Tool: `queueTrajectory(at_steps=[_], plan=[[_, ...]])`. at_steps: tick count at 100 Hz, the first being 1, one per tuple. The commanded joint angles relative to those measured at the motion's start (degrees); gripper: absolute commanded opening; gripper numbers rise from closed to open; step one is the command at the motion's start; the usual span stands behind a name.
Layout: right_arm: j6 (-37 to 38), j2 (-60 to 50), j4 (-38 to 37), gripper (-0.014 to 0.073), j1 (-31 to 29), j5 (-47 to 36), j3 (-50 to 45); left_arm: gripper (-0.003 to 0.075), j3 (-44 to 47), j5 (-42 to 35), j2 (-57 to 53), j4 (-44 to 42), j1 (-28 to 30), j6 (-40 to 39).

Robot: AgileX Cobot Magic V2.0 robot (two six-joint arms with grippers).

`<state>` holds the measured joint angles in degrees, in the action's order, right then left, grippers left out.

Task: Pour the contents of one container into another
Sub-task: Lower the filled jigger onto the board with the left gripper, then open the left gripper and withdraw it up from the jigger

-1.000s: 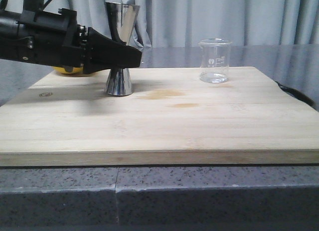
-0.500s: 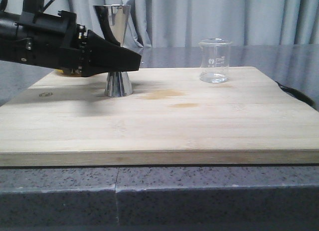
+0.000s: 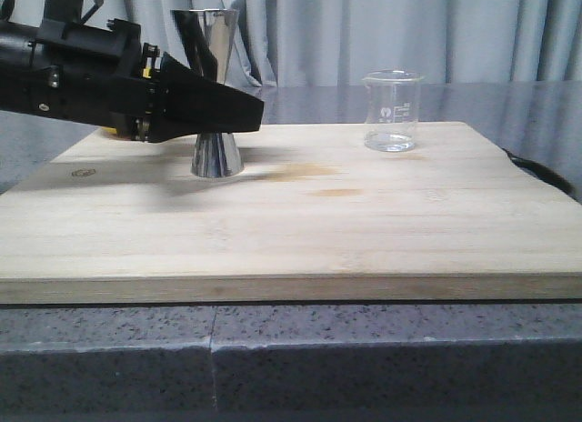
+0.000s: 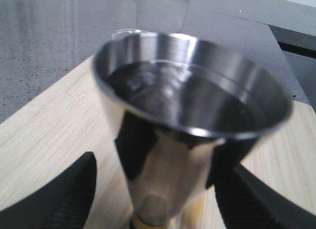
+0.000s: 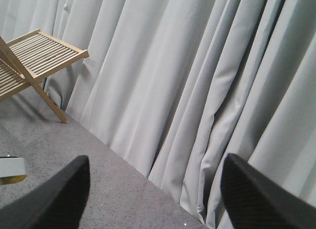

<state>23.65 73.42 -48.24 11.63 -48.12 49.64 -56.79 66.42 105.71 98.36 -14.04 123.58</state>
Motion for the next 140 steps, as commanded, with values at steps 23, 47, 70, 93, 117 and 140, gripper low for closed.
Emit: queueTrajectory(at_steps=[23,47,70,93,117,140], plan=[[0.18,-1.84,1.82,0.0501,0.04,-2.66,1.78,0.0539,-1.38,7.06,-2.4,0.2,0.0,-1.28],[0.18,-1.84,1.82,0.0501,0.04,-2.66,1.78,0.0539,-1.38,7.06,-2.4,-0.76,1.78,-2.82],[0.18,-1.84,1.82,0.0501,0.04,-2.57,1.78,0.0539,-1.38,7.06,-4.93,-2.99,3.8,-4.28],[0.18,-1.84,1.82,0.0501,0.04,-2.57,1.78,0.0539,-1.38,7.06,-7.34,-7.34,4.06,-5.93],[0.18,-1.84,1.82,0.0501,0.04,-2.57,1.78,0.0539,-1.38,6.86,-9.48,-9.24,5.36,-7.44],[0.18,-1.84,1.82,0.0501,0.04,-2.57,1.78,0.0538,-1.38,7.11,-11.93,-12.82,9.9,-12.13]])
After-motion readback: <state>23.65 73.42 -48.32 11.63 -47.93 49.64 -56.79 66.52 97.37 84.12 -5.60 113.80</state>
